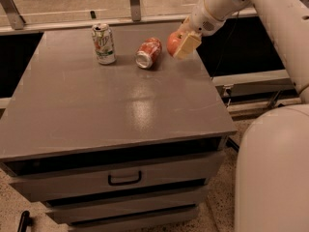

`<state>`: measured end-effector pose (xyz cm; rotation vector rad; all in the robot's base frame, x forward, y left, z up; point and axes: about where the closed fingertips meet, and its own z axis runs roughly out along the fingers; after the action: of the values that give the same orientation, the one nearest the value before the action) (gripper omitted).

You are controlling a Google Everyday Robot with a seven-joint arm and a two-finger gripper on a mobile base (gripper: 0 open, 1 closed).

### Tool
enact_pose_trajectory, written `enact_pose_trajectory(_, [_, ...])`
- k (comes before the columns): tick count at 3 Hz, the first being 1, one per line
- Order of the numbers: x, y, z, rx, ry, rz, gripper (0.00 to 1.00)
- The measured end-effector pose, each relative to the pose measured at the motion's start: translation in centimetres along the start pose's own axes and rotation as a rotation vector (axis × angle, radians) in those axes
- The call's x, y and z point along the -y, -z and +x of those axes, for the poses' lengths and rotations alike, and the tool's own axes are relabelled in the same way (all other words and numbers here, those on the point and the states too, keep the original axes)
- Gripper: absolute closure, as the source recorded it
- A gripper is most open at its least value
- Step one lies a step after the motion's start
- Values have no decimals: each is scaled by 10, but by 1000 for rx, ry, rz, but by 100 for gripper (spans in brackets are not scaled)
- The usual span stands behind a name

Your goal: Move apple near coke can

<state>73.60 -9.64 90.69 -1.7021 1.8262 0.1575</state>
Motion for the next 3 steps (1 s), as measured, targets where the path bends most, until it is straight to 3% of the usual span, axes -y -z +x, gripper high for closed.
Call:
enact_pose_trajectory(1, [0,-20,10,27,-28,-19,80])
enact_pose_trajectory(2, [1,-37,8,93,-37,-28,49])
enact_pose_trajectory(3, [0,-39,8,88,-36,-32,25])
